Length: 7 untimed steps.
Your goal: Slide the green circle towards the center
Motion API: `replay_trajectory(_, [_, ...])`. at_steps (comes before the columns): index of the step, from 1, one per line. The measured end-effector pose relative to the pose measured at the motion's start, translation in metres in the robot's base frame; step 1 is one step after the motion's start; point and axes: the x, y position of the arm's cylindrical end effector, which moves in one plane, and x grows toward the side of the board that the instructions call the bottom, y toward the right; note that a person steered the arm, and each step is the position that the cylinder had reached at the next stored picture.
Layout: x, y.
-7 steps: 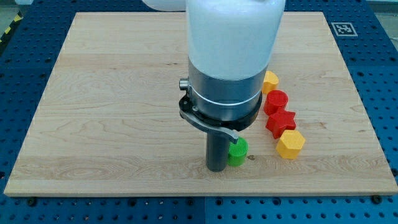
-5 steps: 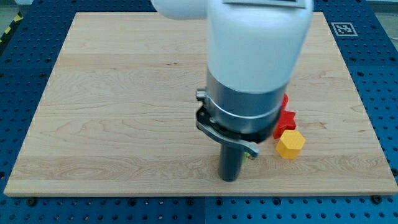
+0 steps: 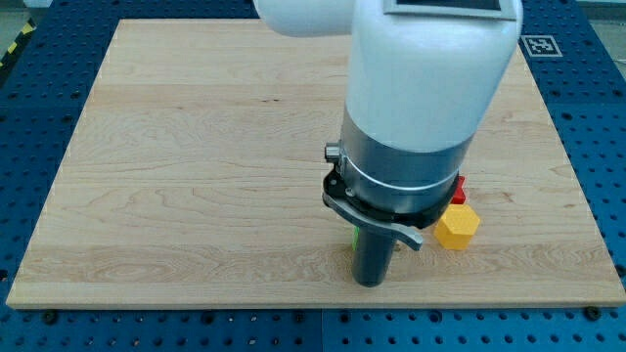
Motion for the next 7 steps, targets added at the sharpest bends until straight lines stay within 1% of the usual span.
replay_trajectory(2, [-0.003, -0.002])
replay_trajectory(5, [-0.043, -0.006])
replay_trajectory(6, [-0.049, -0.006])
replay_trajectory(7, [-0.038, -0.003])
